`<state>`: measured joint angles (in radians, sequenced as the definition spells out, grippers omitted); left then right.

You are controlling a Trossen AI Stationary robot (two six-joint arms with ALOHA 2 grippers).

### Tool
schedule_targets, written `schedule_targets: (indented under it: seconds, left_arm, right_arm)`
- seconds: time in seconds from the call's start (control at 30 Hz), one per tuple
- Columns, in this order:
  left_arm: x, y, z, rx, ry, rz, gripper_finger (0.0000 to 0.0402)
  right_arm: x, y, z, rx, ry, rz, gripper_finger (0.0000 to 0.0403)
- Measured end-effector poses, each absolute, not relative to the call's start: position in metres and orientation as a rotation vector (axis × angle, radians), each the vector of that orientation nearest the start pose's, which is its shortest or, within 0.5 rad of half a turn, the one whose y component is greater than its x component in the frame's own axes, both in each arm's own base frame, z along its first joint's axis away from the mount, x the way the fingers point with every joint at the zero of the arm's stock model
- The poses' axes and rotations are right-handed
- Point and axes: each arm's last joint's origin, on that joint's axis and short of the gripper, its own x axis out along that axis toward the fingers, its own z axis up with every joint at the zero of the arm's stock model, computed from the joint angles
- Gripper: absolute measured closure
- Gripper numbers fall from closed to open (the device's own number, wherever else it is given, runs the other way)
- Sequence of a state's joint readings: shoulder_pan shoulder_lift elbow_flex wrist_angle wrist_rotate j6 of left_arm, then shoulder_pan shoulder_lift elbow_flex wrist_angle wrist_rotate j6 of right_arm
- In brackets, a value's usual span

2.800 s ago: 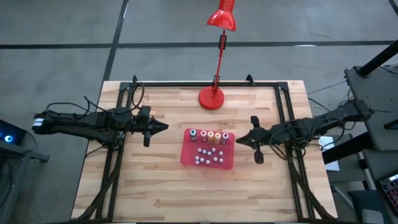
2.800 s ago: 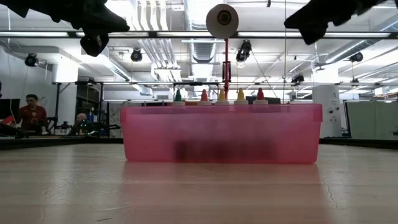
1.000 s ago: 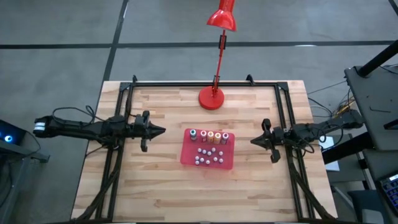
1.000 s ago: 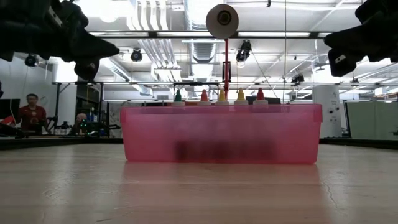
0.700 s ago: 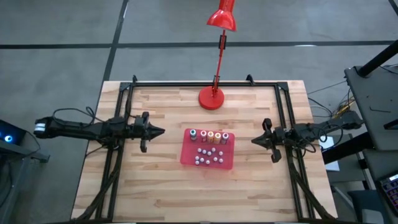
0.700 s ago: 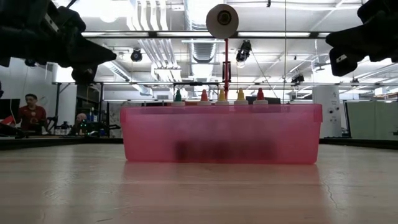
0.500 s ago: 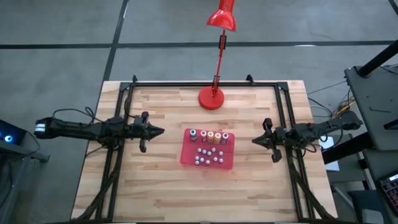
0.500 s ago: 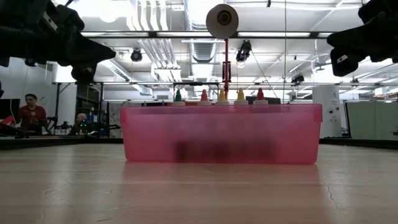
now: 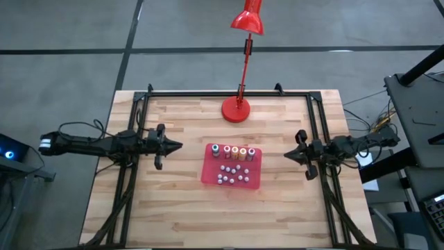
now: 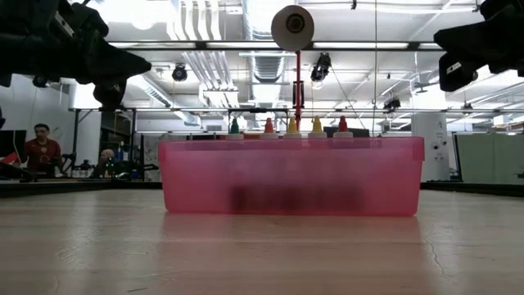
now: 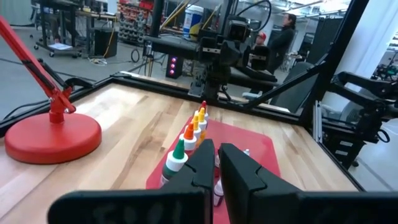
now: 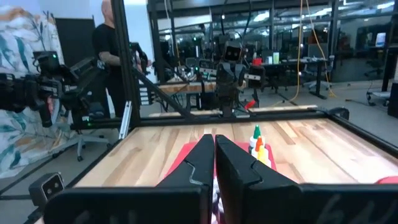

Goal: Pick & Place food coloring
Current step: Return to Home Position

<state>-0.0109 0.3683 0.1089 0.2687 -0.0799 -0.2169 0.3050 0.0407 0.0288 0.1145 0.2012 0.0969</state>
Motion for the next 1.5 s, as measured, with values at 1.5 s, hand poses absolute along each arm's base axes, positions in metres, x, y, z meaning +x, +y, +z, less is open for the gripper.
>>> schedule_targets:
  seconds: [1.5]
  left_arm:
    - [0.1208, 0.0005, 0.1967, -0.237, -0.035, 0.047, 0.0402]
  right_arm:
    - [0.092, 0.0229, 0.1834, 0.13, -0.124, 0.109, 0.0394]
